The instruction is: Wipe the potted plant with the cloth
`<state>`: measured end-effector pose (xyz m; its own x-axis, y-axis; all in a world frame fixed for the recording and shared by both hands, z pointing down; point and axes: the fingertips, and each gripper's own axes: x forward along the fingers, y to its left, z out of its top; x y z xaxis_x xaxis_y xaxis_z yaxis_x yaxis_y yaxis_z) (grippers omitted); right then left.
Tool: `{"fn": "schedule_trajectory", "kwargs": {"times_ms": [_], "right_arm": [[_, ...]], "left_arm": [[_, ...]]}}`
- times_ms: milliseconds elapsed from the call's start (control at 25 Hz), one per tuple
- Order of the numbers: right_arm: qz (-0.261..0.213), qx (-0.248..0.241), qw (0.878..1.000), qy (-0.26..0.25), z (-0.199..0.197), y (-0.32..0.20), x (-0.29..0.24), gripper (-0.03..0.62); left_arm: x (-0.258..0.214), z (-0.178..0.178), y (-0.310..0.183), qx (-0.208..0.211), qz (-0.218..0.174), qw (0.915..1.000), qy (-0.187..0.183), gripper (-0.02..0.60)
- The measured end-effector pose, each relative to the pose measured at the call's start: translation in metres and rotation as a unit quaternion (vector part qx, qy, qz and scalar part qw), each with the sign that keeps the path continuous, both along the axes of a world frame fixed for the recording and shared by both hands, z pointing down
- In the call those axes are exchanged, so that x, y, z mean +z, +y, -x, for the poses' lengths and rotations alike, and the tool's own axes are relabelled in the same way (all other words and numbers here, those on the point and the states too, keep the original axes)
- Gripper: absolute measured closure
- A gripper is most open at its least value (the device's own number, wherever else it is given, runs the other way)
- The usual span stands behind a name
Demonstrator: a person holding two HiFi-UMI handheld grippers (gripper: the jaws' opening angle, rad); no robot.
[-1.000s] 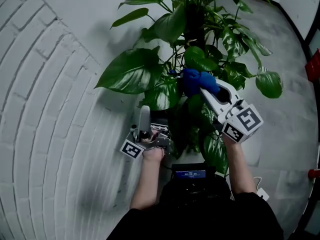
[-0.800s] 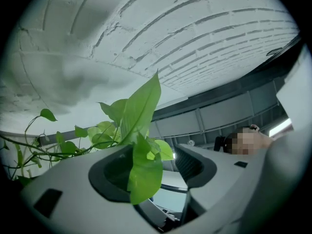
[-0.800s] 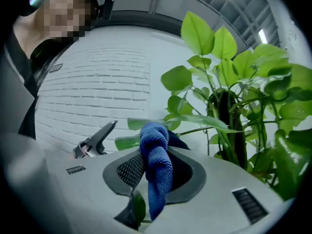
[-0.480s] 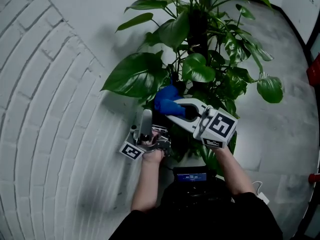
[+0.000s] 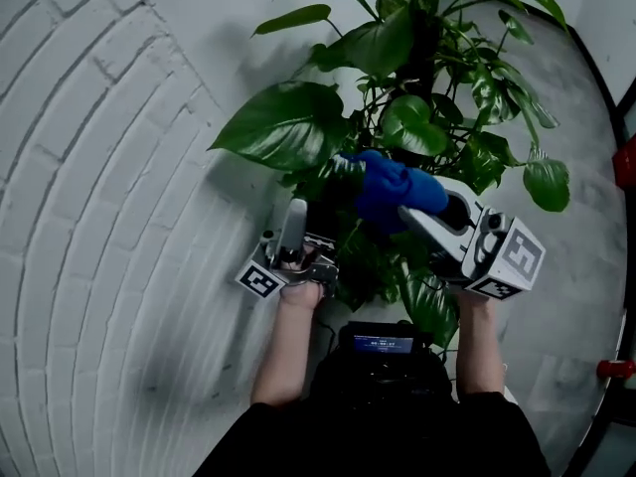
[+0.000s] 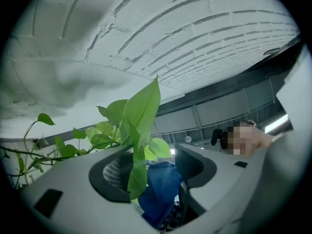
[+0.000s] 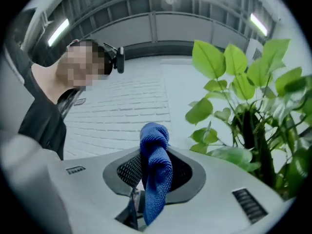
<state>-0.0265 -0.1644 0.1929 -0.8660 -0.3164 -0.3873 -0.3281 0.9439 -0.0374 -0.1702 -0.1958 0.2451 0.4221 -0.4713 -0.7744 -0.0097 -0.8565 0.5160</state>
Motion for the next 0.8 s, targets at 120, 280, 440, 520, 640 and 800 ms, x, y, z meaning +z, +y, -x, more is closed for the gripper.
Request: {"fn": "schedule_trajectory", "kwargs": {"times_ms": [120, 280, 440, 520, 640, 800], "right_arm": [[0.012, 0.107, 0.994, 0.021, -0.021, -0.026, -0.009, 0.479], [0.033, 0.165, 0.983, 0.079, -0.015, -0.046, 0.007, 0.479], [0.036, 0.169, 0.977, 0.125, 0.01, -0.059, 0.018, 0.479], [0.044, 0.154, 0.976, 0.145, 0.029, -0.066, 0.025, 0.479], [0.052, 0.112, 0.977, 0.172, 0.061, -0.063, 0.039, 0.479], [0.045, 0.05, 0.979, 0.195, 0.098, -0.039, 0.051, 0.479]], "left_arm": [[0.009, 0.009, -0.002, 0.011, 0.011, 0.9994, 0.03, 0.318], [0.025, 0.027, -0.008, 0.009, 0.031, 0.9972, 0.067, 0.319], [0.008, 0.02, -0.006, 0.011, 0.005, 0.998, 0.062, 0.303], [-0.006, 0.016, -0.005, 0.013, -0.015, 0.9981, 0.059, 0.298], [-0.02, 0.013, 0.0, 0.014, -0.04, 0.9979, 0.05, 0.298], [-0.026, 0.008, 0.011, 0.012, -0.067, 0.9976, 0.011, 0.296]]}}
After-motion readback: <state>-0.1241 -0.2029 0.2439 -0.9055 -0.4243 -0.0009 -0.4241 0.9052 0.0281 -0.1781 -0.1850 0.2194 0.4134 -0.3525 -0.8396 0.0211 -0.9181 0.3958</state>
